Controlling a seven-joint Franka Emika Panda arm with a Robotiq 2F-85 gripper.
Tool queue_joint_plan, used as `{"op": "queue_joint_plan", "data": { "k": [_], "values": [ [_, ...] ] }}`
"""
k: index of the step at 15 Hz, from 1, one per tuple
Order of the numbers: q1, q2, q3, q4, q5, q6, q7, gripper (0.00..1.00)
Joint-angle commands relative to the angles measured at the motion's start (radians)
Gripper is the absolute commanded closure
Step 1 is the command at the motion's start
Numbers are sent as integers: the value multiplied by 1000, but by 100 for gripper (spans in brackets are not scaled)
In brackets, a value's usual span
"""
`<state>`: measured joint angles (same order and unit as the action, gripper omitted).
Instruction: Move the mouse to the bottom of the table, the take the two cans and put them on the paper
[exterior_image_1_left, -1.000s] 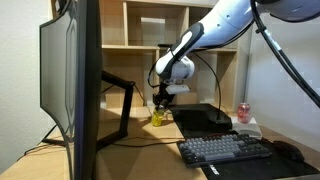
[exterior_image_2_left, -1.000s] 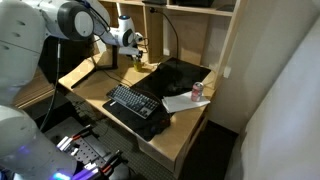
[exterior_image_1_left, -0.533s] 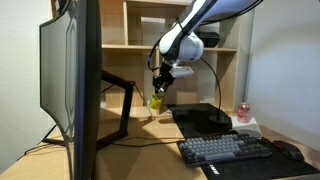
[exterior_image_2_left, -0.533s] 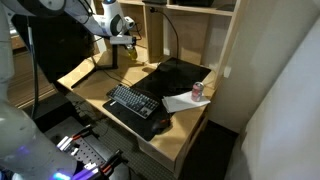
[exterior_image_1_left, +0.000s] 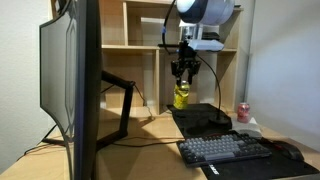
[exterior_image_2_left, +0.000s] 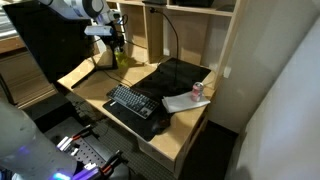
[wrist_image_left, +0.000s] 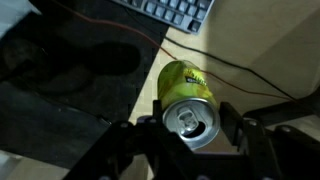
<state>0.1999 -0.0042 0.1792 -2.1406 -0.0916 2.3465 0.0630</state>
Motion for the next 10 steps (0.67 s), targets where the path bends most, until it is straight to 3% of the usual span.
{"op": "queue_joint_plan", "data": {
  "k": [1, 4, 9, 10],
  "values": [
    [-24, -244, -19, -182, 82, -128, 63, 66],
    [-58, -408, -80, -308, 184, -169, 87, 66],
    [-176, -578, -257, -491, 259, -74, 15, 66],
    [-158, -509, -190, -403, 222, -142, 62, 66]
  ]
}}
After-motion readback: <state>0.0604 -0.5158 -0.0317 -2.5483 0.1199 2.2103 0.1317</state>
